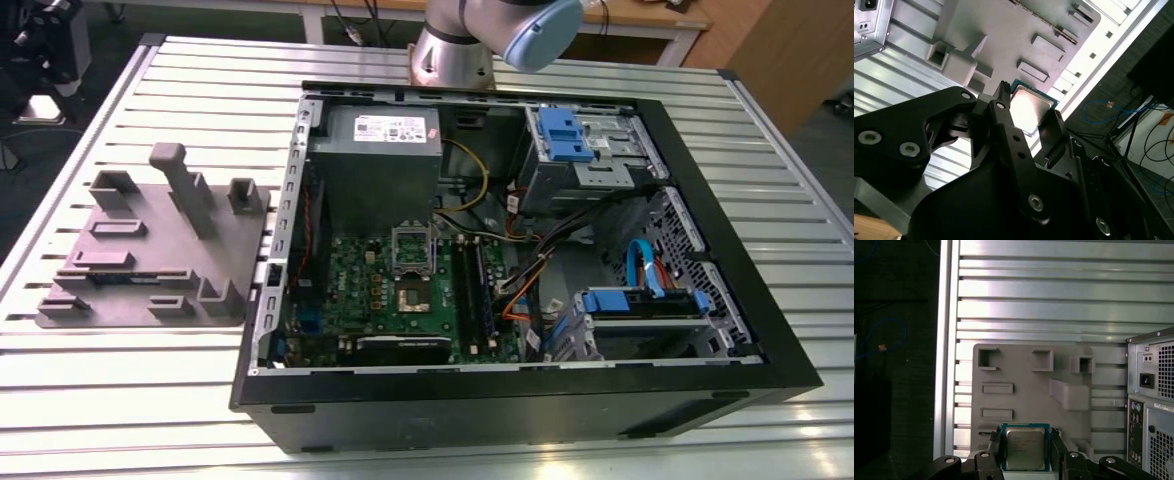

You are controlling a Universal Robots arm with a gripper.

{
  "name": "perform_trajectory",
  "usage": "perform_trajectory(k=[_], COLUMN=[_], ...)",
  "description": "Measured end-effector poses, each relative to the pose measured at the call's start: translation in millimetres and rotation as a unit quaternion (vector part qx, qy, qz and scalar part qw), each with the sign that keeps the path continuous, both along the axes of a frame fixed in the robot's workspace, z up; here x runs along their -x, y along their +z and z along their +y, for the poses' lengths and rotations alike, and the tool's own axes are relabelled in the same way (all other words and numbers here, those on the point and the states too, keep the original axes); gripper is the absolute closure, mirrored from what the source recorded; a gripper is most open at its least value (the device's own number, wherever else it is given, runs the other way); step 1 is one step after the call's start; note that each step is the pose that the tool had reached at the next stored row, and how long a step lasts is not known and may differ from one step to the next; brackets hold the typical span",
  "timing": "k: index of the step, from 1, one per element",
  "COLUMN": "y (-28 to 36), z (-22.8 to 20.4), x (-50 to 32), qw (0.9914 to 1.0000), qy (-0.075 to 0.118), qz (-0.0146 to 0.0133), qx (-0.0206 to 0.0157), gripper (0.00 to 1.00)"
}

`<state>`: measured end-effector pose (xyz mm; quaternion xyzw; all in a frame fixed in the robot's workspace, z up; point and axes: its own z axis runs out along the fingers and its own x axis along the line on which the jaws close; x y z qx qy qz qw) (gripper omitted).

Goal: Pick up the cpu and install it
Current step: 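Pick up the cpu and move it towards the insertion slot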

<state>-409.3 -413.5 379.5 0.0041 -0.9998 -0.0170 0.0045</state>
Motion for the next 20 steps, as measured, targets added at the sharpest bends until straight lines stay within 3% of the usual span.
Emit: perform_trajectory(k=[20], y=[0.0], z=[0.0], x=[-3.9], qw=[1.0], qy=[0.0], qz=[0.0], qx=[0.0], gripper=[0.53])
